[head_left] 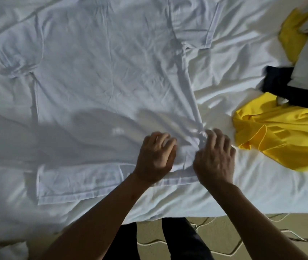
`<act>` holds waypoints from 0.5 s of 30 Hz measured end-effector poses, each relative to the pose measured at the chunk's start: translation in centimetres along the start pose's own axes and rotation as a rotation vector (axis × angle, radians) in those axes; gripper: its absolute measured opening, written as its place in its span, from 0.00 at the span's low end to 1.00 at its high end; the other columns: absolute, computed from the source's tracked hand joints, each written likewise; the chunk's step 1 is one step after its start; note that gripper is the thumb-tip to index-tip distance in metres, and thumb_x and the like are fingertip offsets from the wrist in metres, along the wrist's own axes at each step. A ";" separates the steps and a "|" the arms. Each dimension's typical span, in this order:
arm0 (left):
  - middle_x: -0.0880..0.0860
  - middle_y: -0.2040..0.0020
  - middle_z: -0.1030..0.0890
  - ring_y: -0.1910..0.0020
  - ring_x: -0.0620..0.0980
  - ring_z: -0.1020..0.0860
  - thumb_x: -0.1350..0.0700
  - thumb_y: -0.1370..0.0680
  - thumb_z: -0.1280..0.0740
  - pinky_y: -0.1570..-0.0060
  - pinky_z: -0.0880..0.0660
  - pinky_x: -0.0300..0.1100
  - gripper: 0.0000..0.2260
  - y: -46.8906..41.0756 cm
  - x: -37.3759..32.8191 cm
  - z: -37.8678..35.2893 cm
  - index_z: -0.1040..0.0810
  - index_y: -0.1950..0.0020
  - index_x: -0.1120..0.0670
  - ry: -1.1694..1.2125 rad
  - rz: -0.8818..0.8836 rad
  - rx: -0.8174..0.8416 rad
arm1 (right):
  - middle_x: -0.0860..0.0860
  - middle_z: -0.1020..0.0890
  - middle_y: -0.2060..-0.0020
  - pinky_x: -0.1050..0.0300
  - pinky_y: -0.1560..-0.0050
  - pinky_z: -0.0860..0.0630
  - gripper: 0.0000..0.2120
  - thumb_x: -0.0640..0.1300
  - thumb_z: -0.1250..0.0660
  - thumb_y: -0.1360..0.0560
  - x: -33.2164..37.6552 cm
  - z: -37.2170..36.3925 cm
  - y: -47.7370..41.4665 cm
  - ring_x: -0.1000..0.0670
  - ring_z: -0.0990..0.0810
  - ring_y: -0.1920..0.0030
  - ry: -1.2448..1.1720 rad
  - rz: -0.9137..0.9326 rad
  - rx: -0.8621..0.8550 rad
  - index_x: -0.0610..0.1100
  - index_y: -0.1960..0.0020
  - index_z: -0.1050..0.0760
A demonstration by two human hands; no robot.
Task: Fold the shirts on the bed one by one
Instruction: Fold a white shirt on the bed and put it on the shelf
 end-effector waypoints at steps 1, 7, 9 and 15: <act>0.65 0.35 0.20 0.35 0.66 0.23 0.56 0.18 0.33 0.37 0.26 0.60 0.15 -0.1 0.9 -0.9 0.18 0.35 0.61 -0.049 0.035 0.026 | 0.39 0.35 0.22 0.37 0.26 0.35 0.29 0.46 0.40 0.22 0.8 -0.7 -0.1 0.36 0.38 0.22 -0.004 0.103 0.011 0.42 0.22 0.38; 0.66 0.18 0.40 0.18 0.66 0.43 0.46 0.15 0.43 0.24 0.43 0.69 0.27 1.9 4.7 -4.0 0.34 0.19 0.60 -0.199 0.084 0.186 | 0.45 0.57 0.16 0.37 0.18 0.52 0.36 0.61 0.53 0.16 -0.8 -6.1 0.2 0.44 0.60 0.17 0.082 0.291 0.206 0.42 0.15 0.57; 0.65 0.19 0.36 0.19 0.67 0.41 0.49 0.15 0.42 0.25 0.42 0.70 0.25 2.2 5.4 -3.4 0.30 0.21 0.60 -0.219 0.147 0.134 | 0.41 0.54 0.16 0.35 0.19 0.53 0.37 0.60 0.52 0.17 -1.3 -5.7 0.0 0.41 0.58 0.16 0.065 0.249 0.144 0.39 0.16 0.54; 0.65 0.19 0.38 0.18 0.65 0.42 0.54 0.15 0.41 0.24 0.43 0.68 0.23 -2.4 5.7 -3.1 0.31 0.21 0.61 -0.223 0.145 0.049 | 0.40 0.53 0.17 0.36 0.18 0.55 0.33 0.54 0.50 0.15 3.5 -4.0 -4.3 0.41 0.58 0.17 0.068 0.431 0.022 0.38 0.16 0.51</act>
Point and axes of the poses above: each hand's wrist, its own y-axis away from the middle knuckle, its own z-axis out of the back of the hand, x = y × z, the point moved 6 cm from there along -y, towards the middle knuckle
